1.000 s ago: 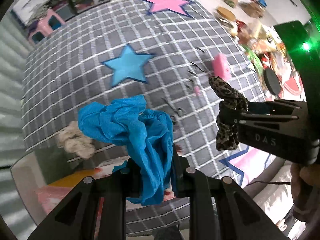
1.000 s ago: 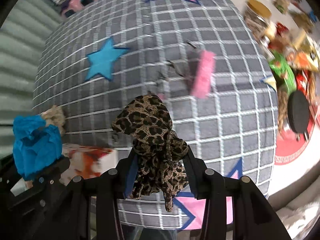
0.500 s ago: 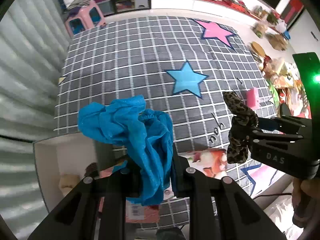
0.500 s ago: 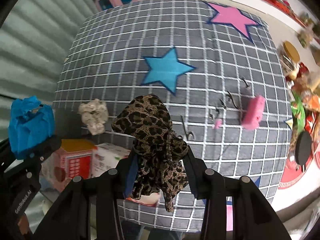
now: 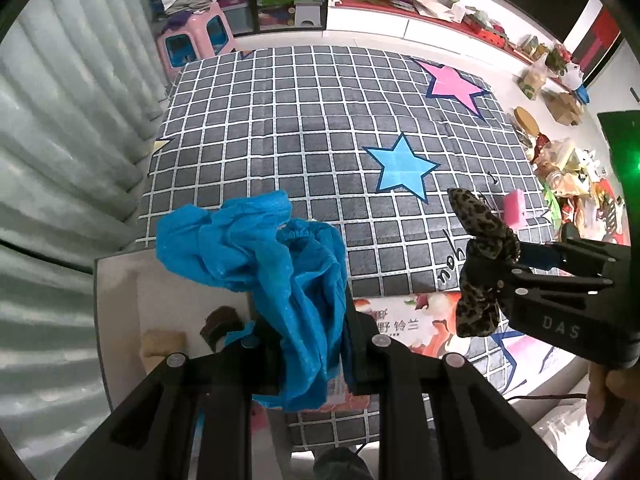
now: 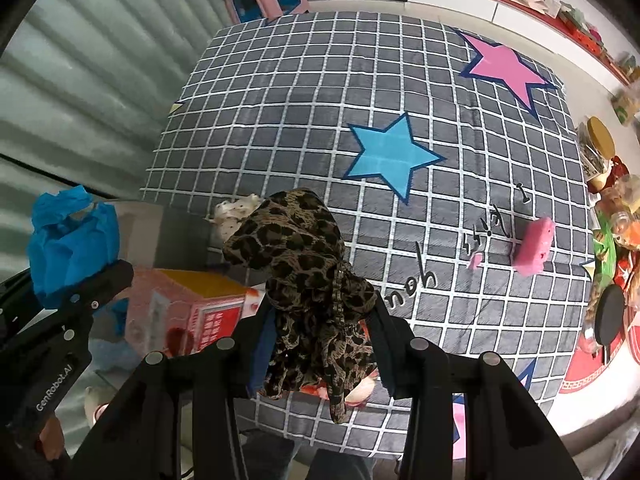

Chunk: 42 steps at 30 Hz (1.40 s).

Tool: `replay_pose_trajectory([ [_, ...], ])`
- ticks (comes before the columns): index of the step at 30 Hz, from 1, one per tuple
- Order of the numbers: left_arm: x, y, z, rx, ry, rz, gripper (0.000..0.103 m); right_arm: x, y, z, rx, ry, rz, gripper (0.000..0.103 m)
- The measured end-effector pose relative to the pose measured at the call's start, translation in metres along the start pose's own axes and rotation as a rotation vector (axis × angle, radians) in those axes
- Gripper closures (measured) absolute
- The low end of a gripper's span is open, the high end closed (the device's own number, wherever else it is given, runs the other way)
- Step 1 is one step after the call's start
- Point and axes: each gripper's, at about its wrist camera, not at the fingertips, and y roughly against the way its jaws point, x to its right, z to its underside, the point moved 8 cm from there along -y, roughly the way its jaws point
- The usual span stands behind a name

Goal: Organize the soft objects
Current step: 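Carry the blue cloth and leopard scarf with both tools toward the white box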

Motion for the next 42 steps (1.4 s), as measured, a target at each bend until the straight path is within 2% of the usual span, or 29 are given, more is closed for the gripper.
replay_pose_trajectory([
  [12, -0.012, 0.019, 0.022, 0.027, -0.006, 0.013, 0.081, -0.023, 0.007, 0.016, 0.009, 0.006, 0.007, 0.058],
  [32, -0.028, 0.032, 0.075, 0.017, -0.025, 0.036, 0.081, -0.05, 0.005, 0.066, -0.001, -0.026, -0.002, 0.058],
  [42, -0.05, 0.038, 0.095, 0.023, 0.024, 0.034, 0.081, -0.086, 0.009, 0.076, 0.005, 0.023, -0.017, 0.058],
])
